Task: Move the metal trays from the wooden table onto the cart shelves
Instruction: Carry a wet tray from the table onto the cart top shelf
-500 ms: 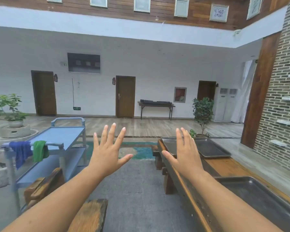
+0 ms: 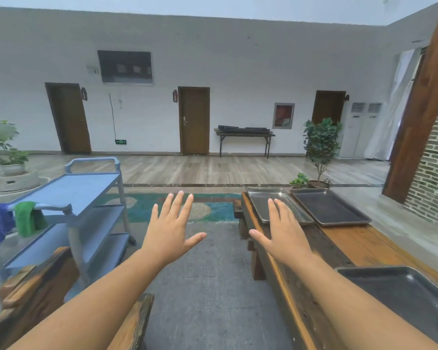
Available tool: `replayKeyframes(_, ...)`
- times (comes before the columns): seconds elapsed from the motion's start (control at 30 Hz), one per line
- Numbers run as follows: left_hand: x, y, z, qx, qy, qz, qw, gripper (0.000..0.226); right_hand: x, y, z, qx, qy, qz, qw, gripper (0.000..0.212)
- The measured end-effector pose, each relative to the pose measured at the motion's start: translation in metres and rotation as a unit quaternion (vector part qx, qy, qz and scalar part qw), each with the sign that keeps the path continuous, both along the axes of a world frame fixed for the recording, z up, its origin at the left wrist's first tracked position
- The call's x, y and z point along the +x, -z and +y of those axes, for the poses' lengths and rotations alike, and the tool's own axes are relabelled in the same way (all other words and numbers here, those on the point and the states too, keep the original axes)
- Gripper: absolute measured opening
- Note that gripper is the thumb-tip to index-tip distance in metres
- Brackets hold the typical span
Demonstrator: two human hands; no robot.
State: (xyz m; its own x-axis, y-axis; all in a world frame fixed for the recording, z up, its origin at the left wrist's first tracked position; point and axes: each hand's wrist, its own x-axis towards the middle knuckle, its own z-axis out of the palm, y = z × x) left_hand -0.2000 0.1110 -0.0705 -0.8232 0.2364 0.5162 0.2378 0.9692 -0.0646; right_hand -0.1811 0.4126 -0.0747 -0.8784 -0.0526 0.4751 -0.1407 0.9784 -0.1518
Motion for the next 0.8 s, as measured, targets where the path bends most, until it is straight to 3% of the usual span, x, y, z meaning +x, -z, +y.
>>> replayKeyframes(0.33, -0.111, 0.038, 0.084, -0.025, 0.077, -0.077, 0.994, 0.094, -0.077, 0.049, 0.071, -0.050, 0.041, -0.064, 0.996, 0.081)
replayKeyframes(0.6, -0.216, 0.081, 0.184, 0.011, 0.202, -0.138, 0.970, 0.088, -0.115, 0.091, 0.150, -0.074, 0.158, -0.112, 0.978, 0.078)
replayKeyframes(0.8, -0.283, 0.100, 0.282, 0.011, 0.303, -0.191, 0.934, 0.085, -0.102, 0.113, 0.212, -0.112, 0.287, -0.128, 0.943, 0.079)
